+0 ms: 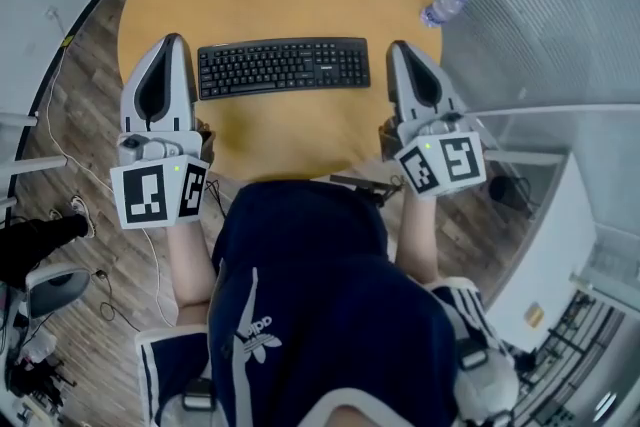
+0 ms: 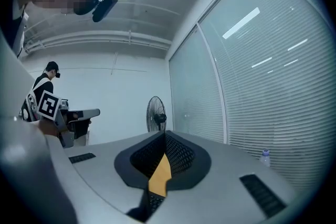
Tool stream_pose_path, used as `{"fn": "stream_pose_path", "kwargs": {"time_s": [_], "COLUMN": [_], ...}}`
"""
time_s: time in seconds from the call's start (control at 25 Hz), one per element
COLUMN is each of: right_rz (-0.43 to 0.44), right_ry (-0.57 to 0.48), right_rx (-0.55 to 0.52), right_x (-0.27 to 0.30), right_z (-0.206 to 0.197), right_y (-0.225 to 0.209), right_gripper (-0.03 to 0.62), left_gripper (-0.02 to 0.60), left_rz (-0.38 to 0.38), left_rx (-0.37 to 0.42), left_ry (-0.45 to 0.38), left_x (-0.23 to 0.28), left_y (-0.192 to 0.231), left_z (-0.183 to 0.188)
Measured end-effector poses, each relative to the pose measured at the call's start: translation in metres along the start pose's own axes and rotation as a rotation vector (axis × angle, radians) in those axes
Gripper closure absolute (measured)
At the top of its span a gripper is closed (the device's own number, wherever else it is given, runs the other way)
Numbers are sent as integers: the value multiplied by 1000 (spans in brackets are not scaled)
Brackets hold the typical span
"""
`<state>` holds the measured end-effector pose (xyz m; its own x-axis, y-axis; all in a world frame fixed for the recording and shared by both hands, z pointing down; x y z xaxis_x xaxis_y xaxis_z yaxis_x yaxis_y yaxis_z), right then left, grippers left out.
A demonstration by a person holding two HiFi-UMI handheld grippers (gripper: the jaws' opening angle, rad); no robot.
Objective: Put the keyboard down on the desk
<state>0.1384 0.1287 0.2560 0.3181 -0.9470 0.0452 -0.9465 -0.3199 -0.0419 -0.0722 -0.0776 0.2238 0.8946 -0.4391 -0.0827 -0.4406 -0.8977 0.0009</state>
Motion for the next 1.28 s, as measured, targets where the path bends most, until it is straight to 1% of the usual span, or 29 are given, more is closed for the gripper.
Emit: {"fn": "stream_pose_path", "kwargs": {"time_s": [0.12, 0.24, 0.32, 0.48, 0.68, 0.96, 1.12, 1.28], "right_rz": [-8, -11, -11, -14, 4, 18, 24, 33], "right_ry": [-28, -35, -32, -11, 7, 23, 14, 8], "right_rx": [2, 23, 22, -6, 7, -11, -13, -13], "right_x": [-23, -41, -46, -47, -49, -38, -32, -30], "right_z": [9, 11, 10, 6, -2, -5, -2, 1], "right_y": [6, 12, 14, 17, 24, 33, 36, 42], "right_gripper": [589, 589, 589, 589, 589, 589, 589, 589], "left_gripper": [580, 580, 578, 580, 580, 579, 579, 578], "left_rz": [-4, -16, -24, -18, -30, -48, -78, -95], "left_rx": [-11, 9, 7, -11, -14, 9, 14, 41], "left_ry": [-15, -1, 11, 41, 70, 58, 61, 60], "left_x": [-15, -28, -32, -38, -43, -33, -28, -23], "left_y": [-13, -24, -28, -29, -33, -34, -41, -47], "left_z": [9, 12, 8, -7, -14, -8, -7, -6]}}
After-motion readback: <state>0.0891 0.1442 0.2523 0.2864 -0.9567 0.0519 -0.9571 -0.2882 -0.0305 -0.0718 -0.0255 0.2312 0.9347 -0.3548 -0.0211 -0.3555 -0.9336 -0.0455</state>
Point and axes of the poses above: the fingertips, and each gripper's own axes: x forward along the fingers, y to its left, z out of its top, the point moved 3 cm from there along -x, backward along the fingers, and after that the axes turned 2 degrees about y, right-handed, at the moved point
